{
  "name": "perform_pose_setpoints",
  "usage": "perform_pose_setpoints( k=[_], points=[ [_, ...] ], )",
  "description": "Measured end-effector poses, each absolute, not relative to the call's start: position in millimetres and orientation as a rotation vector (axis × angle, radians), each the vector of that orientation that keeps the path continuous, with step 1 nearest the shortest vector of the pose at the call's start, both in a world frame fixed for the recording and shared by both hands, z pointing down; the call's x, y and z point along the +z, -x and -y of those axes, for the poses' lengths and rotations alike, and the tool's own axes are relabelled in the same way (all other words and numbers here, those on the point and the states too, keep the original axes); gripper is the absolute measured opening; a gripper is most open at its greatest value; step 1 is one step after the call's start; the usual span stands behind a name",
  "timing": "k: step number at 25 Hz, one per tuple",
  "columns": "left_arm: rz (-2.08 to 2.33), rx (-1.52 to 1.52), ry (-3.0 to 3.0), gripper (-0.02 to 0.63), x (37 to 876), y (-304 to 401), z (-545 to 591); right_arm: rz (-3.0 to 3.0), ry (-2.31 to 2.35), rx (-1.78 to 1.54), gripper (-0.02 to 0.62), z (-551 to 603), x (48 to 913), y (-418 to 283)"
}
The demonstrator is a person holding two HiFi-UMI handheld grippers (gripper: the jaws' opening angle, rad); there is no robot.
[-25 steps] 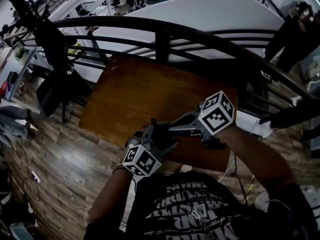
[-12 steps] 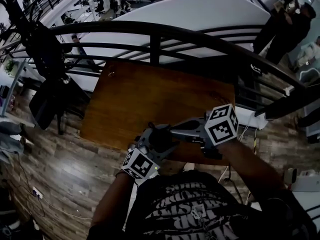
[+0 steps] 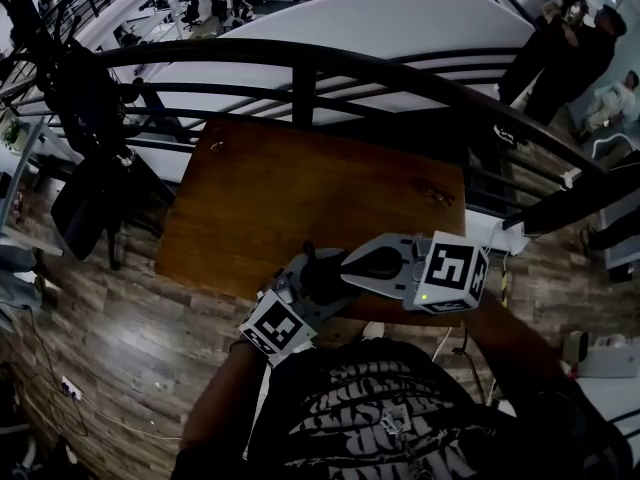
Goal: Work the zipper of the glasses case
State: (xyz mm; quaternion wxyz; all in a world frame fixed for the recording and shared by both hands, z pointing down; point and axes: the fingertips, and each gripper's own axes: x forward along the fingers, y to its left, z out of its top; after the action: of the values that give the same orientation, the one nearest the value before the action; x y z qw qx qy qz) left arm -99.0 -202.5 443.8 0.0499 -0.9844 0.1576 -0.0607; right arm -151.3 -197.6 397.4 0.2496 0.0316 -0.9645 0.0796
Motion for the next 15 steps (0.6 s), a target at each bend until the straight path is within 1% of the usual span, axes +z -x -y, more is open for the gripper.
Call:
perform_pose_setpoints(
  k=[6, 8, 11, 14, 15],
  points=[
    [-0.417, -0.093, 3.059, 0.261, 428, 98, 197, 2.55, 0.012, -0.247, 0.002, 188, 389, 136],
    [-0.432, -0.13, 3.042, 0.259, 430, 97, 198, 2.574, 0.012, -0.246, 0.002, 190, 389, 135],
    [-0.444, -0.213, 2.999, 0.259, 432, 95, 197, 2.595, 0.024, -0.128, 0.002, 188, 389, 133],
    [-0.425, -0.244, 3.0, 0.26, 433, 88, 194, 2.55, 0.062, -0.184, 0.002, 180, 392, 125],
    [-0.417, -0.243, 3.01, 0.26, 434, 87, 193, 2.523, 0.086, -0.207, 0.013, 176, 393, 122]
  ],
)
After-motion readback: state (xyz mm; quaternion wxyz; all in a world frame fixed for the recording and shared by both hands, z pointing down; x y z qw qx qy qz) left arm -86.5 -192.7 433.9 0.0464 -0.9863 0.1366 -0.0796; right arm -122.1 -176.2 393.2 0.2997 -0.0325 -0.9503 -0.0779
